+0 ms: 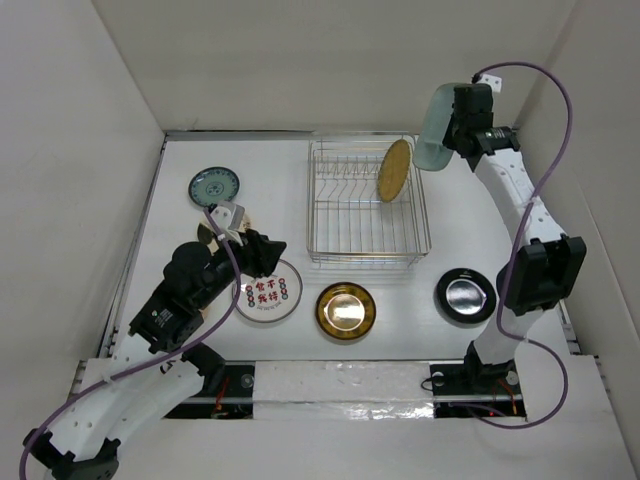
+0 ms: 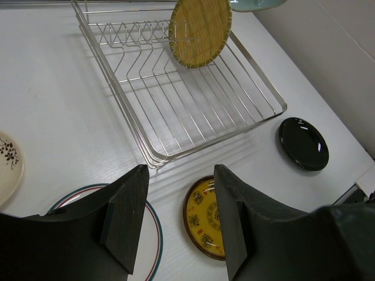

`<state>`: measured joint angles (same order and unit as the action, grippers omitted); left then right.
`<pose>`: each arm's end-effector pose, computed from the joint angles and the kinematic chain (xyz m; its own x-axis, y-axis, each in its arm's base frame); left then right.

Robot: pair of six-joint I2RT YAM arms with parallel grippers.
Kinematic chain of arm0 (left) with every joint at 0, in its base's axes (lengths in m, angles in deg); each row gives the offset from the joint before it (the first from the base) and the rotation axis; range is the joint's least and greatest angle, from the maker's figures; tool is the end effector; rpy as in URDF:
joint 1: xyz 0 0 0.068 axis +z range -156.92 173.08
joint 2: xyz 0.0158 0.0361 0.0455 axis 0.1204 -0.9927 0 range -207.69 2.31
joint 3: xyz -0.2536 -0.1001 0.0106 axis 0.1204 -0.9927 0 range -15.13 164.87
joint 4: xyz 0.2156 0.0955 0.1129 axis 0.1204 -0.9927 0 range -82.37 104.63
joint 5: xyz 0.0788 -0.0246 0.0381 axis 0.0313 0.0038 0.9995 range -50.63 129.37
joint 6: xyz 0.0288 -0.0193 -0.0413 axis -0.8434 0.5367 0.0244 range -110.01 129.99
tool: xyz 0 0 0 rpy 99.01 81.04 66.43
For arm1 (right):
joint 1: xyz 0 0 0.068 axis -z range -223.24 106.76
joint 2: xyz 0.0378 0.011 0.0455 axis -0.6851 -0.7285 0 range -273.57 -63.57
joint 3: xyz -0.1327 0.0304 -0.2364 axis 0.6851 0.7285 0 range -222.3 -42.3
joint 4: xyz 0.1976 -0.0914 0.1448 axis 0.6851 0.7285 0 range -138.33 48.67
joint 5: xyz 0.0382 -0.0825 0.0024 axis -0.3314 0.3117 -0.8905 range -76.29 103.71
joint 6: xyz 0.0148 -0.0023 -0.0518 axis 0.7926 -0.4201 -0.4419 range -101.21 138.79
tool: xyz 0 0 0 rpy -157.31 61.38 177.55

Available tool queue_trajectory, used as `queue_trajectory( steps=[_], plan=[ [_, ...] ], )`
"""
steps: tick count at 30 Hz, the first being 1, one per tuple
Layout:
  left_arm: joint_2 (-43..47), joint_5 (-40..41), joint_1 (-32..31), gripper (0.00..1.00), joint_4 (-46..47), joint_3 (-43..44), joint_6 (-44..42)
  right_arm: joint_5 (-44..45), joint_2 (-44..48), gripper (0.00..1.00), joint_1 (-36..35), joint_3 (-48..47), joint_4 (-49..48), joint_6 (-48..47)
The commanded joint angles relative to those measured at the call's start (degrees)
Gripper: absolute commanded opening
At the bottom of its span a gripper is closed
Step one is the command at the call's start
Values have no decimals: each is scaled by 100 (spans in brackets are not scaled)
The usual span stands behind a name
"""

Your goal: Load the plates into the dish rack

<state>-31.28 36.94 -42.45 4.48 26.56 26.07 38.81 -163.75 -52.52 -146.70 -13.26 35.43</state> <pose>0.1161 -0.0847 0.3496 -0.1983 -0.1983 -0.9599 0.5831 0.7633 -0.2781 0.3950 0.0493 0.3967 -0.4237 0.1935 -0.8849 0.3493 0.9363 0.0374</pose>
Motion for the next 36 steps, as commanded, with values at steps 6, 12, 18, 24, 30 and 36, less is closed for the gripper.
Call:
queue_trajectory(
  steps=[6,12,18,24,30,36],
  plan=[
    [10,-38,11,45,189,32,-26,601,-598,0,-487,-660,-370,-442],
    [1,-38,11,45,189,32,-34,425,-898,0,-540,-1126,342,-688],
    [-34,-90,11,45,207,32,-34,399,-863,0,-645,-1407,939,-935],
    [-52,-117,11,45,207,32,-26,390,-1274,0,-821,-2417,2106,-1163],
    [-34,-108,11,45,207,23,-17,601,-1495,0,-944,-2445,2539,-1023],
    [-52,-161,11,45,215,23,-17,829,-1759,0,-944,-2647,2908,-698]
  ],
)
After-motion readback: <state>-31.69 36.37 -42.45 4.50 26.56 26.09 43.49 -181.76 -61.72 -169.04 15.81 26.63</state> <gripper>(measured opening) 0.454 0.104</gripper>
